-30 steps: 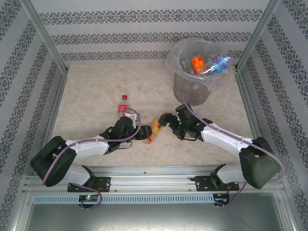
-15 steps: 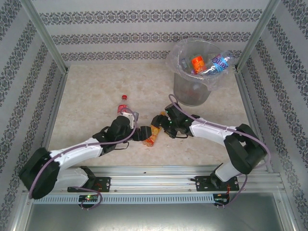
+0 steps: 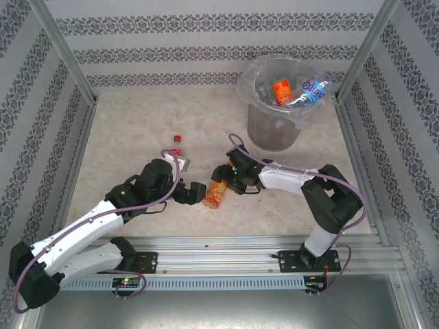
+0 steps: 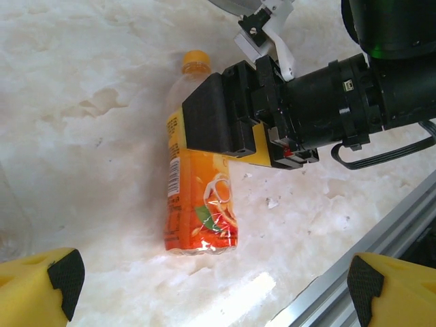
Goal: Put the plastic bottles in the bin
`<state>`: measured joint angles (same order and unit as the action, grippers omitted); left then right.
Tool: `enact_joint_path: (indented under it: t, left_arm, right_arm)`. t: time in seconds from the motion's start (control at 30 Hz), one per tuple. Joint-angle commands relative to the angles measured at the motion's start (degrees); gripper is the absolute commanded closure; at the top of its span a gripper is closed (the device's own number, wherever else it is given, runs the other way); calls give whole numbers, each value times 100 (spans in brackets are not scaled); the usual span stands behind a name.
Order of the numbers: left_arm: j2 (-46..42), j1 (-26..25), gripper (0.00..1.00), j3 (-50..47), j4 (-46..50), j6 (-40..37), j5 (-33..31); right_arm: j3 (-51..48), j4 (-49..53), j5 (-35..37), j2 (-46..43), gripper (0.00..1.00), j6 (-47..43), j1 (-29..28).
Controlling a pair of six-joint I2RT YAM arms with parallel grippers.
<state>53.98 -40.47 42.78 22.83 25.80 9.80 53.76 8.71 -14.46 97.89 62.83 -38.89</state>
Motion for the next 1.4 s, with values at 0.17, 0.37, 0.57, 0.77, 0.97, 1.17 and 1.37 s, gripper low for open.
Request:
enact_joint_path:
  t: [0.17,0.37,0.57,0.77,0.97,1.17,1.37]
  left_arm:
    - [53,87,0,6,-121,30,-36]
    - [-26,205,0,-39,-150,118,-27]
    - [-45,241,0,-103,-243,127,37]
    - [-12,262,0,-143,-417,214,142]
    - [39,268,0,-163,-470,284,190]
    - [124,267,0,-249,-634,407,266]
    - [220,267,0,-260,-706,466,345]
  right_arm:
    - [76,15,133,-113,48,-210,-60]
    - [152,206,89,-891,53,-804,135]
    - [587,639,-291,-1729,53,-1338,614]
    - [1674,1266,-959,-1993,53,-1793,1213]
    - [2647,1291,-1357,-1802,53,-1619,1907]
    - [3386,1059,-1244,-1341,53,-1207,2414]
    - [4109,884,-750,-792,53,-859,2681]
